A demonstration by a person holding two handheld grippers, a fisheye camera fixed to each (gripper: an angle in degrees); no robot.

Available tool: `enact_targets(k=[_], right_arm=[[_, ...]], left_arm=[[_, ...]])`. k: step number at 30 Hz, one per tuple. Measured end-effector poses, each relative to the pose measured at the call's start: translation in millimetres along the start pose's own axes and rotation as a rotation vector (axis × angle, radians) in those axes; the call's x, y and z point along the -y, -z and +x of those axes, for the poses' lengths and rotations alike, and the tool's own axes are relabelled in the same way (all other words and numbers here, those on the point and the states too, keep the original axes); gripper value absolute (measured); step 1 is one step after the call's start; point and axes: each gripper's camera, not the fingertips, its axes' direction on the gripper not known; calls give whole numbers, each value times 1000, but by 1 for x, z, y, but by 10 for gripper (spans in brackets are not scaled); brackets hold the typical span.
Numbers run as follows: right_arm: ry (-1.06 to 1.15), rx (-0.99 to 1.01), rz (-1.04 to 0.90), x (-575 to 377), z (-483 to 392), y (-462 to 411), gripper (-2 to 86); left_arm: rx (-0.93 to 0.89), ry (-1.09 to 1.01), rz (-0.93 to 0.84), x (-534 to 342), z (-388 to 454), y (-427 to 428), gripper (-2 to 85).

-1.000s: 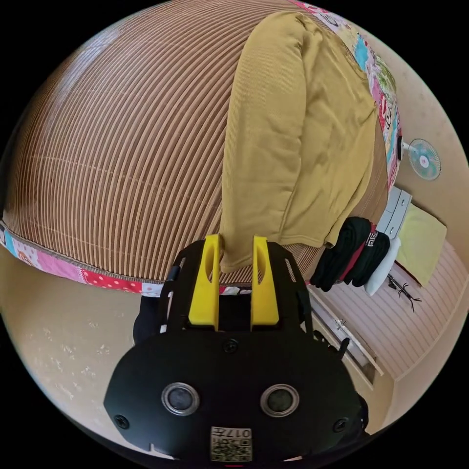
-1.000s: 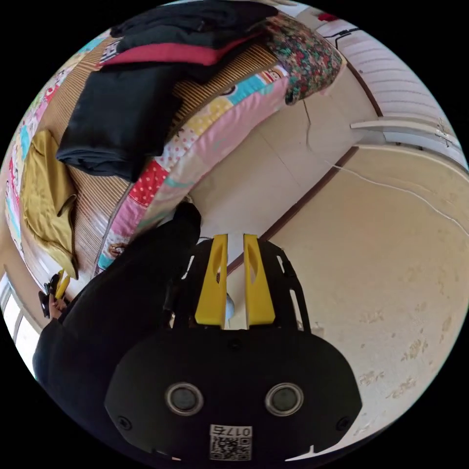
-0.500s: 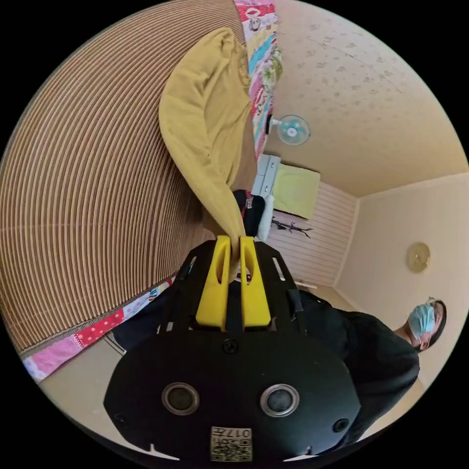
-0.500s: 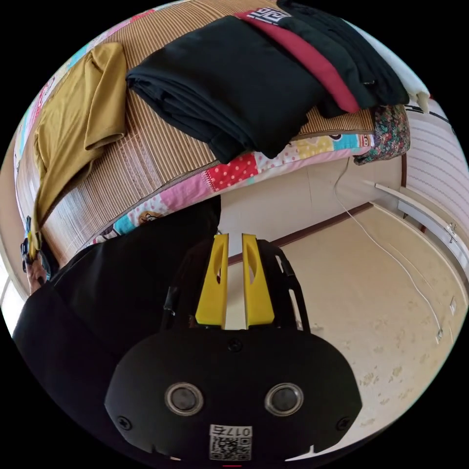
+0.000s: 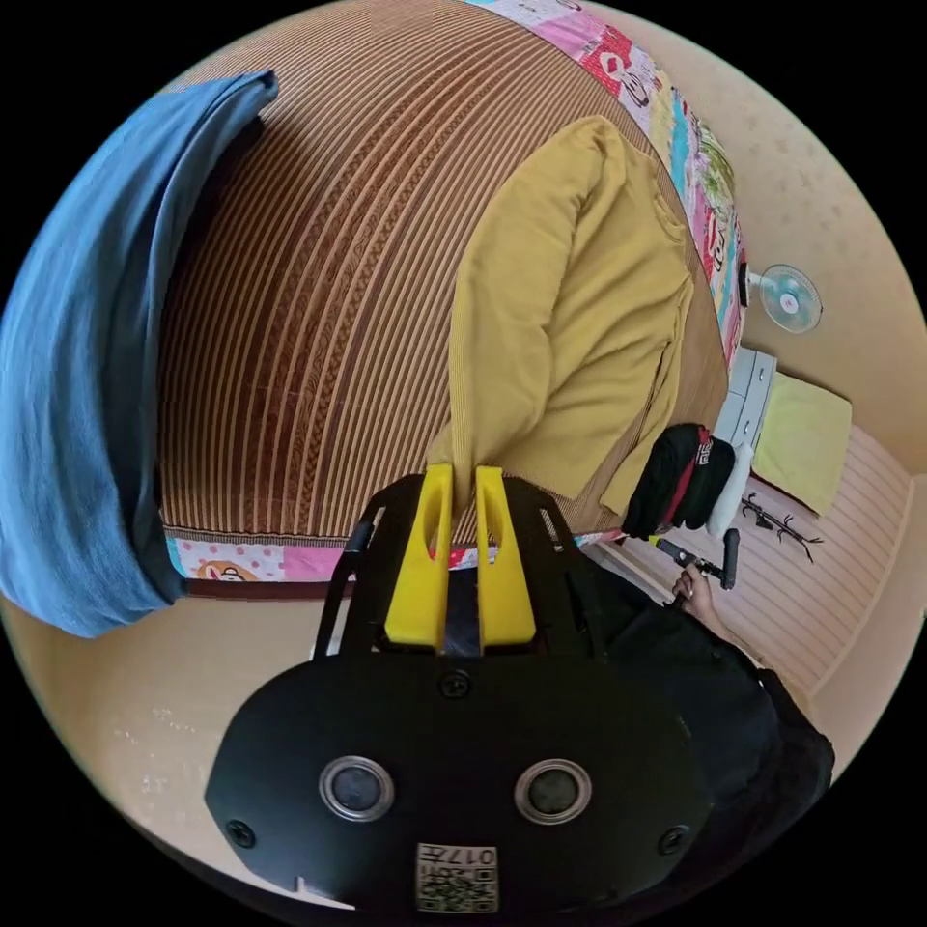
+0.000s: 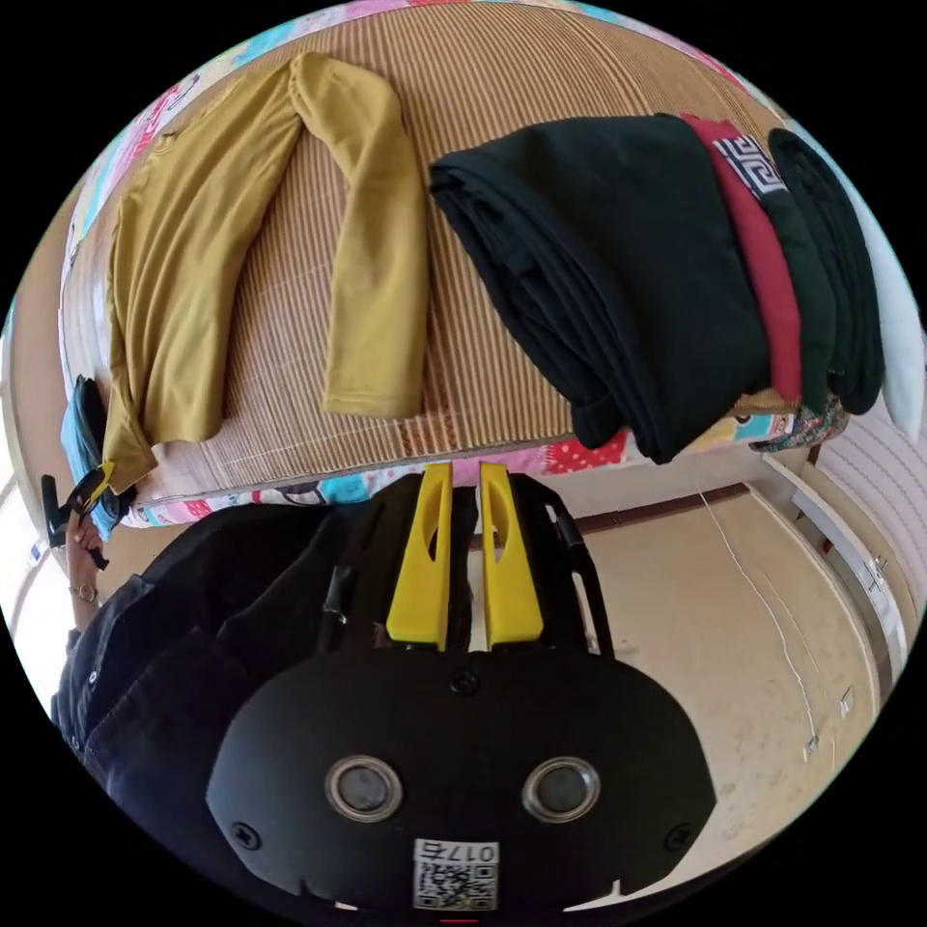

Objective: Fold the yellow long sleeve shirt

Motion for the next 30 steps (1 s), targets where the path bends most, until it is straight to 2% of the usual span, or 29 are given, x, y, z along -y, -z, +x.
enact_targets(k=[4, 8, 11, 14, 16, 19, 21, 22, 24, 25, 27, 29, 30], right_arm=[[86, 198, -30, 23, -32, -20, 76], [197, 309, -99, 42, -80, -54, 94], [185, 425, -104, 54, -101, -78, 95], [145, 523, -152, 66, -108, -106, 78], [116, 529, -159, 69, -105, -115, 63], [147, 547, -171, 68, -87, -118, 42], [173, 545, -167, 62, -68, -114, 35], [193, 540, -163, 57, -53, -111, 32], [220, 550, -163, 48, -27, -108, 29], [221, 555, -159, 42, -7, -108, 28], [206, 583, -147, 33, 25, -107, 28], [125, 614, -123, 21, 69, -109, 30], [102, 626, -116, 18, 79, -110, 31]], left_arm=[[-56, 50, 30, -13, -8, -17, 48], [-205, 71, 15, -20, -20, -31, 48], [-266, 91, 0, -23, -23, -35, 40], [-245, 59, -38, -25, -18, -37, 12], [-274, 15, -68, -25, -14, -38, 4], [-523, -134, -37, -24, -7, -21, 0], [-701, -212, 161, -28, -14, 26, 3], [-730, -214, 234, -31, -19, 41, 5], [-748, -95, 568, -48, -59, 99, 23], [-722, -21, 658, -56, -73, 110, 30], [-545, 330, 974, -104, -111, 134, 43], [-437, 440, 1075, -126, -114, 134, 51], [-368, 407, 1035, -123, -105, 128, 59]])
